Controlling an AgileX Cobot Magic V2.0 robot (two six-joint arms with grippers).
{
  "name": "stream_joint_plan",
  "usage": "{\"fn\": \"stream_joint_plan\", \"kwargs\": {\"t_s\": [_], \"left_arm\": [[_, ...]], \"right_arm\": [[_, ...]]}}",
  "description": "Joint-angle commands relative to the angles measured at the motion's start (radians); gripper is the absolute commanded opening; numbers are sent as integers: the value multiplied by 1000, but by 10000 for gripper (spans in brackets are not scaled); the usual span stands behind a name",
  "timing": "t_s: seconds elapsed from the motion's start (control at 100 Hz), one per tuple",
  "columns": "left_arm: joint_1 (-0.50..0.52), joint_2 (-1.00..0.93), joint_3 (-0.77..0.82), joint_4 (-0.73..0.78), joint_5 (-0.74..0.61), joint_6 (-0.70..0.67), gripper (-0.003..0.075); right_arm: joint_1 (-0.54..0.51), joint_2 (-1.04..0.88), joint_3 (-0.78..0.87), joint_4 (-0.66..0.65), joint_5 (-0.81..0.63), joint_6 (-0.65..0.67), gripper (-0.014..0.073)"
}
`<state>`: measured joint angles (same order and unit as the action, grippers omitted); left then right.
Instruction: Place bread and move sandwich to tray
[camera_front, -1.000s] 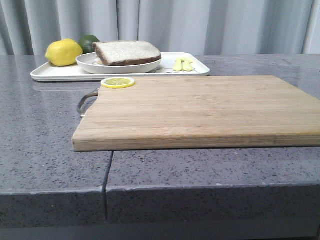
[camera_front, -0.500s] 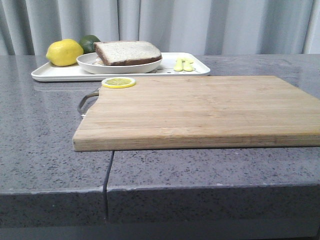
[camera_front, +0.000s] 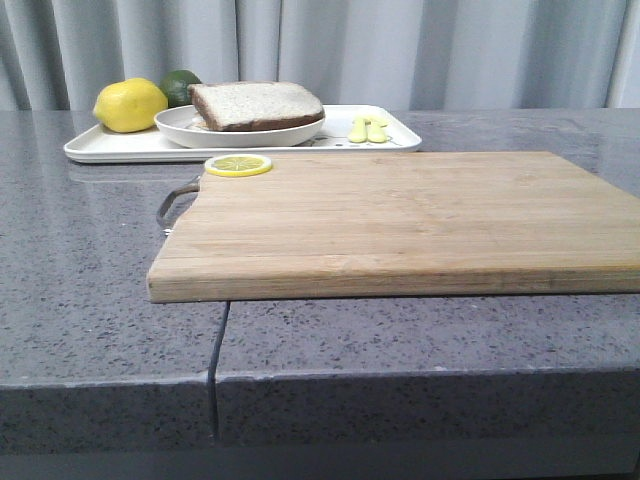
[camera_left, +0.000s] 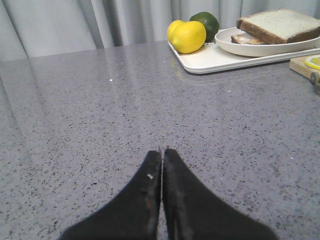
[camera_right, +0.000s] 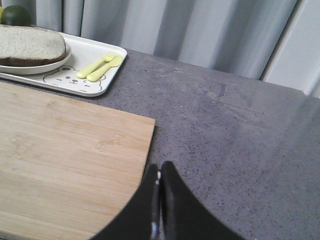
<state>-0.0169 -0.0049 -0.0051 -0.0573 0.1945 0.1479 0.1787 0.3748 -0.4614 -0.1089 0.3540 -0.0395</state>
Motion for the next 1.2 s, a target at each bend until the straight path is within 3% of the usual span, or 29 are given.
{"fn": "stream_joint_plan", "kwargs": {"t_s": [0.0, 1.19], "left_arm": [[1, -32, -7, 12, -118, -28, -20], [1, -30, 20, 25, -151, -36, -20]], "right_arm": [[-8, 8, -26, -9, -75, 1, -67], [-8, 8, -26, -9, -75, 1, -67]]}}
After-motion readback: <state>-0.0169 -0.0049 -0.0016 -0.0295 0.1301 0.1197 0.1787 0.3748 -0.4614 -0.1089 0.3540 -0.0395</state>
